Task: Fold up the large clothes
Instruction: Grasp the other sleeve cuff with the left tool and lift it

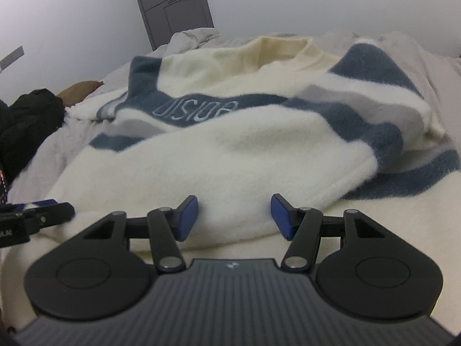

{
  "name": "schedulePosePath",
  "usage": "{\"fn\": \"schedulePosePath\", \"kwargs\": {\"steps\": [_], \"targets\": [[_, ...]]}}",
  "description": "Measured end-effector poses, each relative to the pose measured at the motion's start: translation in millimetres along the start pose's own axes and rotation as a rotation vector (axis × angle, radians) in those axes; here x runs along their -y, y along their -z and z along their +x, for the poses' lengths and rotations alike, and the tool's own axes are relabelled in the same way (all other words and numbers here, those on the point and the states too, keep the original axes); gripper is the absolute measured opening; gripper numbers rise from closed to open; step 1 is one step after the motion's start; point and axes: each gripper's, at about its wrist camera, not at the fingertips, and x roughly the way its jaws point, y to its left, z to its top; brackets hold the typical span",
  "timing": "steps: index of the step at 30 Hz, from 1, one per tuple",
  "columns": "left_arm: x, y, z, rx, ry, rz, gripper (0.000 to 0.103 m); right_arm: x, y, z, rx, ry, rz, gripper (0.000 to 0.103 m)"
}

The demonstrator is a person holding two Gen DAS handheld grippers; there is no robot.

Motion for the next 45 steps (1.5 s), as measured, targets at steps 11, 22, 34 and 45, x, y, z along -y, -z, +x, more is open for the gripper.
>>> {"fn": "schedulePosePath", "kwargs": {"steps": [11, 22, 34, 45], "targets": [[-65, -57, 22, 0.11, 0.03, -0.37, 0.067, 1, 0, -6, 0.004, -0.003, 0.046, 0.06], [-149, -77, 137, 0.093, 0.207, -0.818, 0.067, 3, -3, 0, -0.002, -0.01, 0.073, 0.06], [-213, -113, 220, 0.27, 0.261, -1.088, 0.067, 6, -14, 20, -0.008, -0.009, 0.122, 0.061], [-271, -168, 257, 0.39, 0.137, -1.107, 0.066, 8, -26, 36, -0.014, 0.006, 0.173, 0.061]]}}
